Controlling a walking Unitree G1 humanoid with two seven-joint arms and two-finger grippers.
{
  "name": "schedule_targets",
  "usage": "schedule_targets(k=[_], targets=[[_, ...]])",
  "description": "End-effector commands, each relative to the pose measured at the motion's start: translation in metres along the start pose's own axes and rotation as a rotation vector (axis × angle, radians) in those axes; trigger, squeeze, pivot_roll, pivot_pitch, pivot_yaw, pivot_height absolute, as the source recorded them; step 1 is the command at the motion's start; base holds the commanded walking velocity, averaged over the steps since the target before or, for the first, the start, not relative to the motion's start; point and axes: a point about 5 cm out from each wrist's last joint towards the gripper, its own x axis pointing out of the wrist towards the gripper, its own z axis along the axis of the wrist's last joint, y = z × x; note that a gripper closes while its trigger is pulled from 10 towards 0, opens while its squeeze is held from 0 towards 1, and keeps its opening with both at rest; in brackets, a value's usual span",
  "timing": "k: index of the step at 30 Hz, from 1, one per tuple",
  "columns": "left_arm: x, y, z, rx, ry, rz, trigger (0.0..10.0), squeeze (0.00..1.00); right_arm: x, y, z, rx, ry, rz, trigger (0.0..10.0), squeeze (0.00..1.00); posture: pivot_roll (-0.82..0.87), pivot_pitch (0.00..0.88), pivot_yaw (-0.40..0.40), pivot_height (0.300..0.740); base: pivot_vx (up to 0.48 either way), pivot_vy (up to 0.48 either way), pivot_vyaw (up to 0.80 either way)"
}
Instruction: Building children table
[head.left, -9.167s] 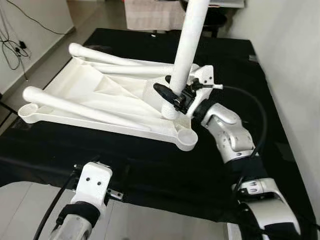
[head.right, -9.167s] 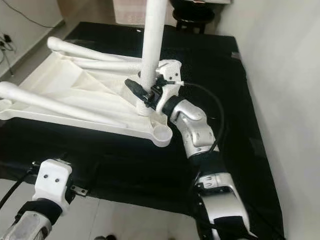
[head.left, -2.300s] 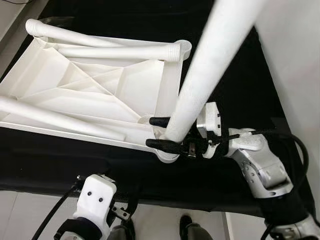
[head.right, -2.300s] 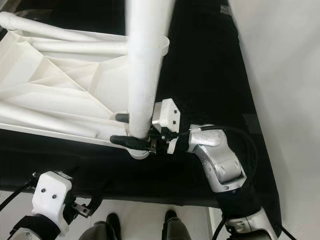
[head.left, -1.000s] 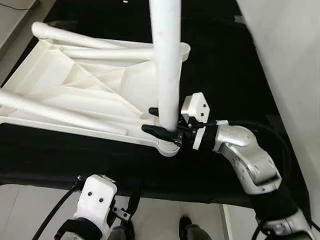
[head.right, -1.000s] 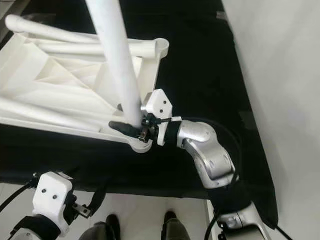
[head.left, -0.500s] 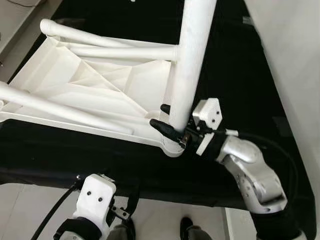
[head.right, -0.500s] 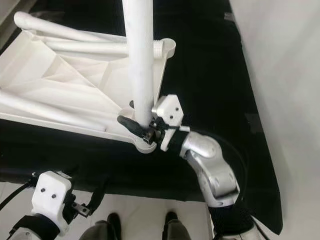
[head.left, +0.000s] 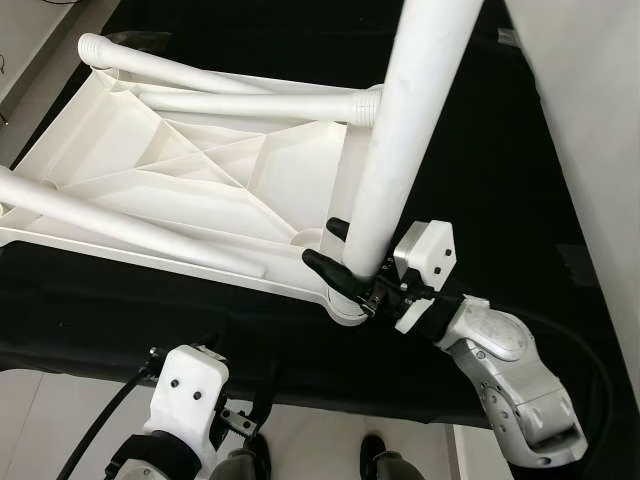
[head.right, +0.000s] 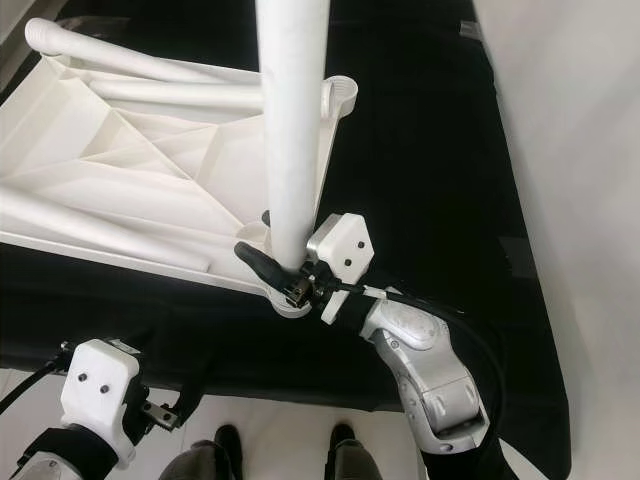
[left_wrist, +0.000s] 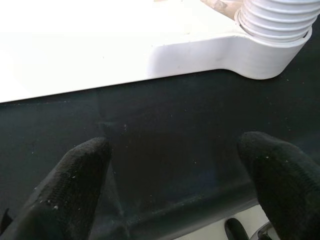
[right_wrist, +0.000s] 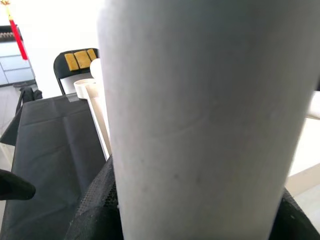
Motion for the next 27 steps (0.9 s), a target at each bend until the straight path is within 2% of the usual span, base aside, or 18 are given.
schedule_targets(k=[1,4,10,14,18,21,27], targets=[[-0.002,0.000,-0.005,0.009,0.029,-0.007,10.0,0.00,-0.015,-0.004,-0.039,0.063,0.198,-0.061,10.0,0.00,0.03,0.391,0.011,0.740,0.000,0.000,0.00],[-0.002,0.000,-0.005,0.010,0.029,-0.007,10.0,0.00,-0.017,-0.003,-0.038,0.070,0.185,-0.038,10.0,0.00,0.03,0.389,0.011,0.740,0.000,0.000,0.00],[-0.002,0.001,-0.004,0.011,0.027,-0.008,10.0,0.00,-0.033,-0.004,-0.042,0.153,0.149,-0.029,10.0,0.00,0.03,0.396,0.016,0.740,0.000,0.000,0.00],[-0.001,0.001,-0.004,0.011,0.027,-0.009,10.0,0.00,-0.035,-0.002,-0.044,0.156,0.155,-0.018,10.0,0.00,0.03,0.396,0.017,0.740,0.000,0.000,0.00],[-0.001,0.001,-0.004,0.011,0.027,-0.009,10.0,0.00,-0.035,-0.001,-0.044,0.140,0.171,0.014,10.0,0.00,0.03,0.399,0.018,0.740,0.000,0.000,0.00],[0.000,0.001,-0.004,0.012,0.025,-0.009,10.0,0.00,-0.034,0.001,-0.044,0.086,0.209,0.099,10.0,0.00,0.03,0.400,0.015,0.740,0.000,0.000,0.00],[0.000,0.001,-0.004,0.013,0.025,-0.008,10.0,0.00,-0.034,0.002,-0.046,0.042,0.246,0.133,10.0,0.00,0.03,0.400,0.015,0.740,0.000,0.000,0.00]])
